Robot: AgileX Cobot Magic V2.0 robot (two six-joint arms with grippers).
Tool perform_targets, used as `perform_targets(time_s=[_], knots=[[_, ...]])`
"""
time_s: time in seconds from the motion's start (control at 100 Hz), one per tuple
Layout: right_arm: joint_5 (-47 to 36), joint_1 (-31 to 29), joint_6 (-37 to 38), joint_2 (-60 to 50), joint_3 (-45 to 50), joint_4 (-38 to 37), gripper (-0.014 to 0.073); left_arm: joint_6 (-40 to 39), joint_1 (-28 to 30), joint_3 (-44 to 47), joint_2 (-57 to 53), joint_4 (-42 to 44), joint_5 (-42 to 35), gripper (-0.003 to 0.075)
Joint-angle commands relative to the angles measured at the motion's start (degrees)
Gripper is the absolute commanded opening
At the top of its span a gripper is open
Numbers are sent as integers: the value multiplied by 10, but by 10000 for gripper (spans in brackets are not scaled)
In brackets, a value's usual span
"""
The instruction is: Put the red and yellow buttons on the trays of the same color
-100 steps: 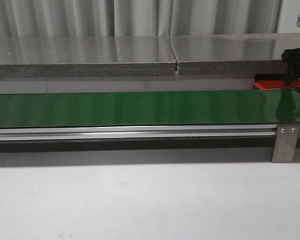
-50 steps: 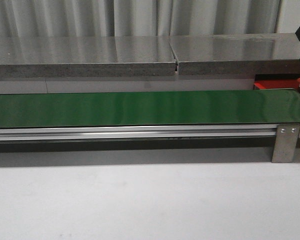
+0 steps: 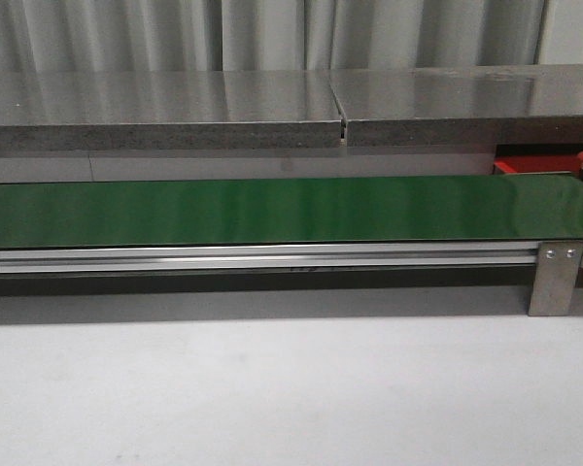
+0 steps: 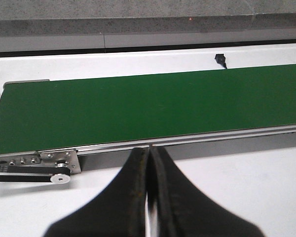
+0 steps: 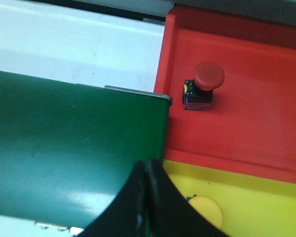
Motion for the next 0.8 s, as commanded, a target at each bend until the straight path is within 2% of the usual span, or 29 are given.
perform_targets(time_s=[0.0,0.17,0.79], knots=[[-21,7,-7,-63,16,-2,-69,1,-5,-16,2,-5,-41,-19],[6,11,-7,-138,64,-2,-69,1,-5,-16,2,-5,-41,-19],[8,11,-7,-428,248,20,-69,1,-5,-16,2,-6,-41,-19]])
